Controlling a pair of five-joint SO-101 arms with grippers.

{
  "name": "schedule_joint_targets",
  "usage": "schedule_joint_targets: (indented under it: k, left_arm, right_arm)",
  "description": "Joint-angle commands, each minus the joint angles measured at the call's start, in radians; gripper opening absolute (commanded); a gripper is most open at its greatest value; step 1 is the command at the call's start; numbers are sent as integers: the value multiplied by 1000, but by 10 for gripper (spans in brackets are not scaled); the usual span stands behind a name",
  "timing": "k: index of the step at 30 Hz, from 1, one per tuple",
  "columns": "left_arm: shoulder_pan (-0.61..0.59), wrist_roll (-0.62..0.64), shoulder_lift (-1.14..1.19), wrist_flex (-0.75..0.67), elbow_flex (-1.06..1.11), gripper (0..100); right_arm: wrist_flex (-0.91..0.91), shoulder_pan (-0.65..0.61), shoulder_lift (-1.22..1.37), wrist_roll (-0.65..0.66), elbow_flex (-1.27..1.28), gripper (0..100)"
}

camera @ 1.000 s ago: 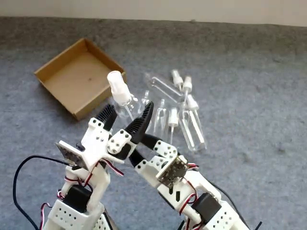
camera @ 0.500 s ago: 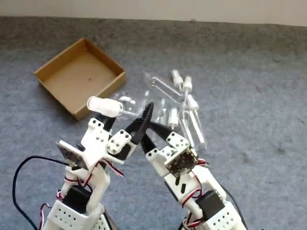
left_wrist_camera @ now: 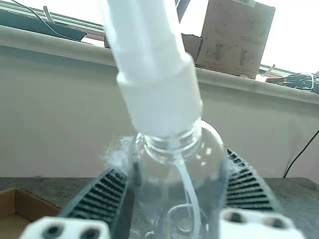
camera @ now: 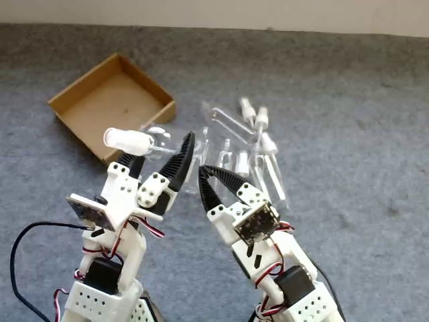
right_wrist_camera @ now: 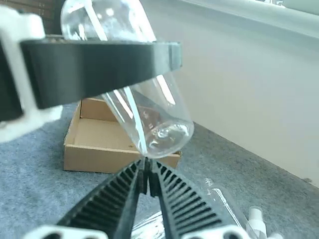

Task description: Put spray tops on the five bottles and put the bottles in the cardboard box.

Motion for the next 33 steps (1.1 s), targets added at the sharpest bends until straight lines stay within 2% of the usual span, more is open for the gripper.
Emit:
schedule_joint_targets:
  k: [1, 9, 15, 18, 20, 22, 26, 29, 33]
  left_arm:
    - [-47, -3, -5, 3, 19, 98]
    - [-143, -6, -5, -2, 13, 99]
    - [-206, -9, -4, 3, -68, 99]
    - [-203, -120, -4, 20, -108, 98]
    - [-202, -198, -2, 94, -143, 98]
    - [-202, -242, -2, 149, -179, 98]
    - [-206, -328, -1, 160, -229, 98]
    - [-206, -359, 25, 163, -259, 98]
    - [-206, -361, 186, 158, -331, 98]
  right_arm:
    - [70, 8, -19, 0, 110, 5]
    - [168, 10, -19, 0, 110, 5]
    - [242, 16, -19, 0, 110, 5]
    - [282, 18, -19, 0, 110, 5]
    - [302, 18, -19, 0, 110, 5]
    - [312, 18, -19, 0, 110, 5]
    - [318, 18, -18, 0, 110, 5]
    - [318, 18, -18, 0, 110, 5]
    - [318, 18, -18, 0, 110, 5]
